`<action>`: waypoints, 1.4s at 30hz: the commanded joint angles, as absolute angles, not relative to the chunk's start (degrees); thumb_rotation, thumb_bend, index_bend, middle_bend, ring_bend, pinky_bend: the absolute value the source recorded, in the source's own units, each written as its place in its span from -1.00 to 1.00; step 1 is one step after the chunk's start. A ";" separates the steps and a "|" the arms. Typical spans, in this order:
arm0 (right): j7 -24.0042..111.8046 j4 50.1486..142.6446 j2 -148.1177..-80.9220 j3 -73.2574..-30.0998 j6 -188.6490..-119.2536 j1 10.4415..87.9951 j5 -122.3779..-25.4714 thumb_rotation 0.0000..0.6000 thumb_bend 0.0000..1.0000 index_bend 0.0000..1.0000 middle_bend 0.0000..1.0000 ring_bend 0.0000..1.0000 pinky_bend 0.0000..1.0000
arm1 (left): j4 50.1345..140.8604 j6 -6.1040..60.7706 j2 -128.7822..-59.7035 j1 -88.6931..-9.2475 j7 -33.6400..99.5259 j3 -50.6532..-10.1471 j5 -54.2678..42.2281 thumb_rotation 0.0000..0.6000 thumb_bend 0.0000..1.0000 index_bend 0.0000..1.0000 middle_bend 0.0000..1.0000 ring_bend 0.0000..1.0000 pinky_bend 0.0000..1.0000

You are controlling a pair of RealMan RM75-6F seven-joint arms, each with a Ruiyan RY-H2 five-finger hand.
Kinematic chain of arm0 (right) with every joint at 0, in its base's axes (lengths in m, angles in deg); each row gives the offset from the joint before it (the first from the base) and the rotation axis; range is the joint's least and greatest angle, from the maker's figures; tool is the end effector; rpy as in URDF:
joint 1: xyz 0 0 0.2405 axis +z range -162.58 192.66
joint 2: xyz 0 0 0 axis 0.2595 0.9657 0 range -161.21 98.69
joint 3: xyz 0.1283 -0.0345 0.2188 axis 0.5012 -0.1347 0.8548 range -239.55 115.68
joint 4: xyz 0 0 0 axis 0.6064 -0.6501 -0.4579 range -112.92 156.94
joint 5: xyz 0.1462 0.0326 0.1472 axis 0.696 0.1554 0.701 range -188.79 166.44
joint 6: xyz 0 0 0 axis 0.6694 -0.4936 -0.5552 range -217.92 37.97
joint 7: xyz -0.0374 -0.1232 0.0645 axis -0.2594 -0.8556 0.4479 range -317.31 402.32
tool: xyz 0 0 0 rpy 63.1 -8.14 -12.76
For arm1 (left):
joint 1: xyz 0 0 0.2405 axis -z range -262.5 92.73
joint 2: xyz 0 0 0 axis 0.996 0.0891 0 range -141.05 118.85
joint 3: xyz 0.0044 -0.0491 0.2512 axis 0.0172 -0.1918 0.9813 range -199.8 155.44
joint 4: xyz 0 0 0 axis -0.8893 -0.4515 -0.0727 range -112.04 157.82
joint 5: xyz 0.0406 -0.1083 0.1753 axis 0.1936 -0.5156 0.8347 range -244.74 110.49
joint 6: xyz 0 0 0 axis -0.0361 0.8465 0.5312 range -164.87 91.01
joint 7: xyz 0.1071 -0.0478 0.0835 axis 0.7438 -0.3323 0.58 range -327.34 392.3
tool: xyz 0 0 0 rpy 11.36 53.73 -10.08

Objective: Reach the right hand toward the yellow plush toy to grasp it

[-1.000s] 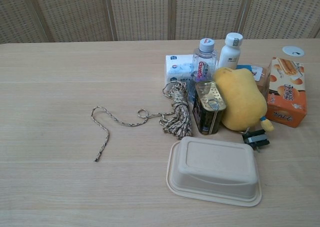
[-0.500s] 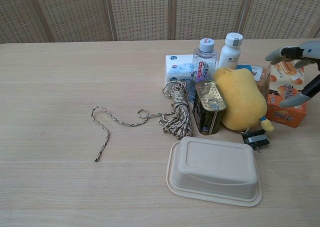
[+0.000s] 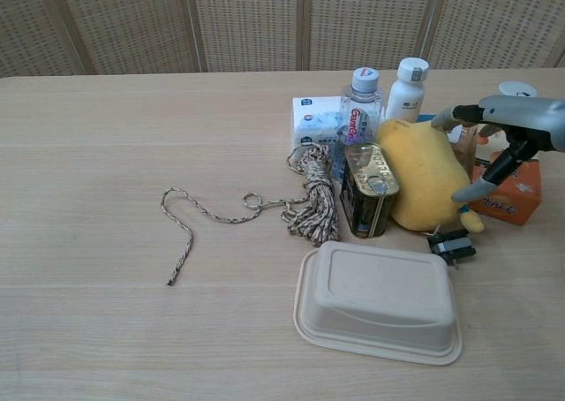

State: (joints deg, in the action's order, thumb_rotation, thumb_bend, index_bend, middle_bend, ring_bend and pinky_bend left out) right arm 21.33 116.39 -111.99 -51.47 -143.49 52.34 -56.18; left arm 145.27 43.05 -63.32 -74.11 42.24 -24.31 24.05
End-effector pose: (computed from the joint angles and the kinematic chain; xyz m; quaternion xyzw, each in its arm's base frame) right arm -0.2014 -0.3234 0.0138 0.6608 -0.5283 0.3008 0.4401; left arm -0.1865 0.1871 0.1673 -0.6474 -0.3924 -0.4499 0.4739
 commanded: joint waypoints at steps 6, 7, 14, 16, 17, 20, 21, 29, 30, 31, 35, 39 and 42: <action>20.62 113.11 -114.47 -51.66 -140.82 55.00 -54.20 0.87 -0.87 -1.00 -1.00 -1.00 -1.00 | 145.61 43.55 -62.91 -74.35 42.42 -24.27 24.24 1.00 -0.70 -1.00 -1.00 -1.00 -1.00; 20.53 112.82 -114.71 -51.68 -140.69 55.26 -54.09 0.87 -0.87 -1.00 -1.00 -1.00 -1.00 | 145.64 43.61 -62.88 -74.39 42.44 -24.24 24.28 1.00 -0.69 -1.00 -1.00 -1.00 -1.00; 19.91 110.34 -116.86 -51.98 -140.07 56.97 -52.75 0.89 -0.85 -1.00 -1.00 -1.00 -1.00 | 145.67 43.80 -62.70 -74.57 42.50 -24.13 24.30 1.00 -0.69 -1.00 -1.00 -1.00 -1.00; 19.90 109.49 -117.48 -51.98 -140.39 57.24 -52.77 0.95 -0.84 -1.00 -1.00 -1.00 -0.89 | 145.66 43.98 -62.56 -74.66 42.40 -24.15 24.29 1.00 -0.69 -1.00 -1.00 -1.00 -1.00; 20.07 109.13 -117.78 -51.91 -140.68 57.26 -52.96 0.98 -0.83 -1.00 -1.00 -1.00 -0.80 | 145.61 44.05 -62.50 -74.70 42.38 -24.16 24.26 1.00 -0.70 -1.00 -1.00 -1.00 -1.00; 20.75 107.81 -118.78 -51.69 -141.80 57.19 -54.03 1.00 -0.81 -1.00 -0.93 -0.64 -0.19 | 145.52 44.11 -62.44 -74.74 42.28 -24.18 24.14 1.00 -0.70 -1.00 -1.00 -1.00 -1.00; 21.01 107.38 -119.07 -51.61 -142.07 57.15 -54.41 1.00 -0.81 -1.00 -0.83 -0.45 -0.06 | 145.49 44.06 -62.45 -74.72 42.26 -24.18 24.09 1.00 -0.70 -1.00 -1.00 -1.00 -1.00; 24.28 105.24 -119.49 -50.97 -142.70 56.38 -57.19 1.00 -0.78 -0.40 0.07 0.59 0.53 | 145.40 43.73 -62.64 -74.45 42.43 -24.39 23.71 1.00 -0.69 -1.00 -1.00 -1.00 -1.00; 24.71 105.28 -119.37 -50.82 -142.95 56.20 -57.53 1.00 -0.78 -0.33 0.14 0.65 0.57 | 145.39 43.68 -62.67 -74.41 42.45 -24.41 23.66 1.00 -0.70 -1.00 -1.00 -1.00 -1.00; 25.12 105.30 -119.24 -50.74 -143.29 55.99 -58.02 1.00 -0.78 -0.29 0.18 0.70 0.59 | 145.38 43.58 -62.70 -74.35 42.45 -24.43 23.60 1.00 -0.69 -1.00 -1.00 -1.00 -1.00; 27.29 106.15 -117.99 -50.37 -144.61 54.81 -60.35 1.00 -0.77 -0.21 0.30 0.80 0.63 | 145.35 43.04 -62.91 -74.02 42.66 -24.51 23.25 1.00 -0.70 -1.00 -1.00 -1.00 -1.00; 28.64 108.05 -115.85 -49.85 -146.18 53.66 -62.03 1.00 -0.77 -0.18 0.35 0.86 0.66 | 145.41 42.87 -63.12 -73.80 42.85 -24.67 23.12 1.00 -0.70 -1.00 -1.00 -1.00 -1.00; 29.44 110.03 -113.77 -49.00 -147.73 52.76 -62.70 1.00 -0.77 -0.17 0.36 0.88 0.66 | 145.44 42.69 -63.28 -73.68 43.00 -24.68 22.99 1.00 -0.69 -1.00 -1.00 -1.00 -1.00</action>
State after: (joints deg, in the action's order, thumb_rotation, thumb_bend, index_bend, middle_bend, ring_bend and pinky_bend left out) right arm 28.97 109.19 -114.63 -49.49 -146.97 53.29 -62.24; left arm 145.44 42.69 -63.29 -73.68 43.00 -24.68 22.99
